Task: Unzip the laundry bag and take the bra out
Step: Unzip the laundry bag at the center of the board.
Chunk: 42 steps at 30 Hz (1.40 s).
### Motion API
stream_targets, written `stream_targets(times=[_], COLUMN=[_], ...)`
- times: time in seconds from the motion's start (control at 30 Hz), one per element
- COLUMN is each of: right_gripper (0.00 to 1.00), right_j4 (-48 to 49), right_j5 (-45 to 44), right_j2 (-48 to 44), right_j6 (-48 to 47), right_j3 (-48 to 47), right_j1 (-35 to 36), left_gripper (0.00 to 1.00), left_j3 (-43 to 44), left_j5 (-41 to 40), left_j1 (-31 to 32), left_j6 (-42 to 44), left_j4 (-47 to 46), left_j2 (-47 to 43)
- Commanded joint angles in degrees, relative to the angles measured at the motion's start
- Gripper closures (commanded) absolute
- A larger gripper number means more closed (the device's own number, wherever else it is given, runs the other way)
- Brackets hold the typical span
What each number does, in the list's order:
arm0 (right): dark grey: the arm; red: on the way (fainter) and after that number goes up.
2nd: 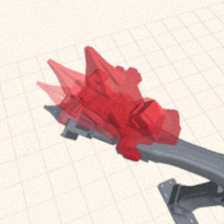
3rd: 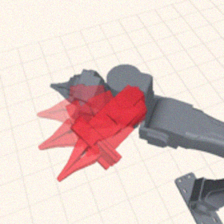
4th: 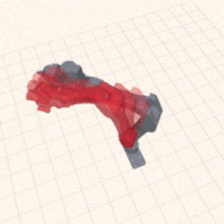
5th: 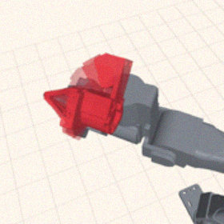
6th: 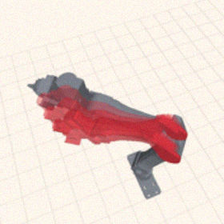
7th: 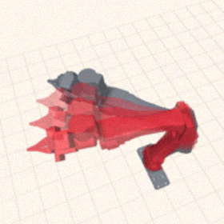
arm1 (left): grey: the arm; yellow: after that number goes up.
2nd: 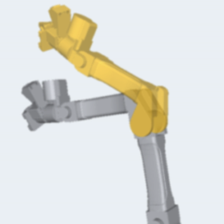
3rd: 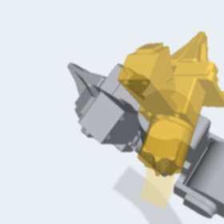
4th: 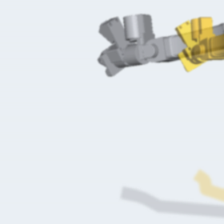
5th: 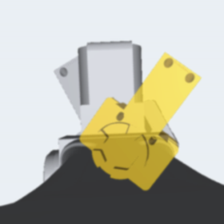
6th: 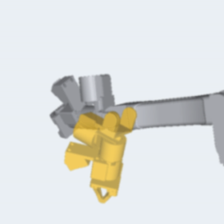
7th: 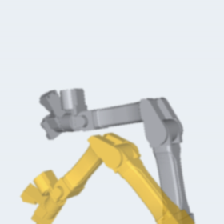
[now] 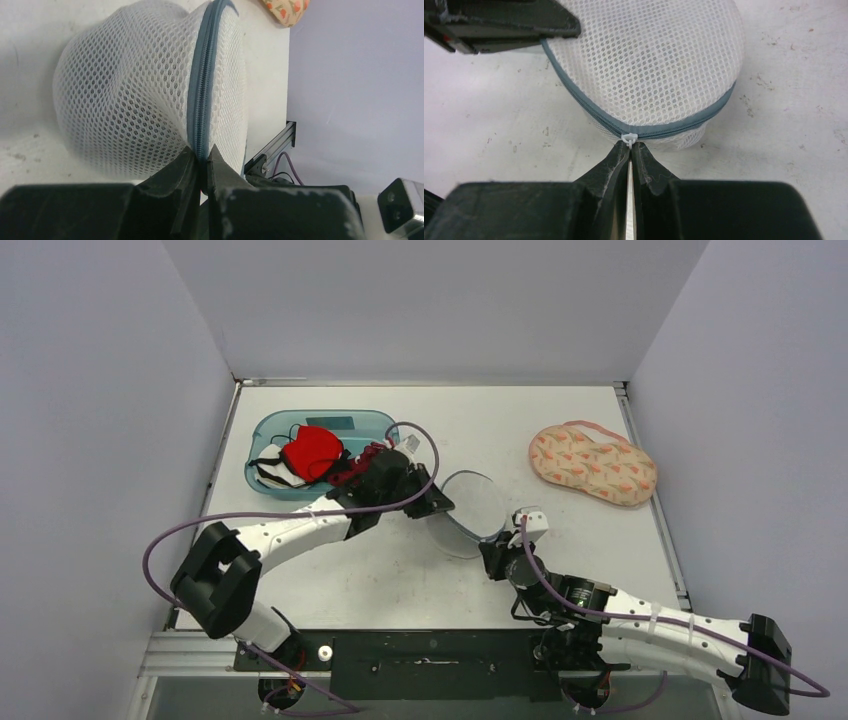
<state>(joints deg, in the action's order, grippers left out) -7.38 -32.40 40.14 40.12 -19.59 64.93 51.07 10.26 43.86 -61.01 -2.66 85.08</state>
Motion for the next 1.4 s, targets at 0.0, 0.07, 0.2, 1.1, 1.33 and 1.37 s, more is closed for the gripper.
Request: stream_targets(times=[0.0,0.07,0.2,1.1,1.33,1.37], right_gripper=[0.95,0.95,0.95,0.95,0.95,0.95], right_j4=[3.21,4.2,6.88,17.72,15.47,15.06], right_j5=[1.51,1.87,2.44,8.77,8.83,8.54], right_j2=[0.32,2.03,4.72,16.49,14.14,13.81], right_j6=[-2.47,-2.69,-2.94,-5.76,-5.22,-4.94], right_j3=[-1.11,-1.69,-1.32,-5.76,-5.6,-5.58], right_j1=[0.73,1.4,2.05,2.4,2.49,2.49], left_gripper=[1.0,0.92,0.66,0.13,0.41,0.48], left_j3=[10.12,12.22,13.53,-2.83,-1.34,-1.39], left_j5=[2.1,2.53,3.48,-9.36,-8.84,-8.9], left_j1=[-2.68,-3.08,-3.6,5.76,5.11,4.95], left_j6=[11.49,12.87,13.02,-4.08,-3.36,-3.33], left_j4=[6.77,7.26,7.16,0.4,-0.99,-1.44], left_j2=[3.3,5.14,8.42,-7.31,-4.14,-3.99])
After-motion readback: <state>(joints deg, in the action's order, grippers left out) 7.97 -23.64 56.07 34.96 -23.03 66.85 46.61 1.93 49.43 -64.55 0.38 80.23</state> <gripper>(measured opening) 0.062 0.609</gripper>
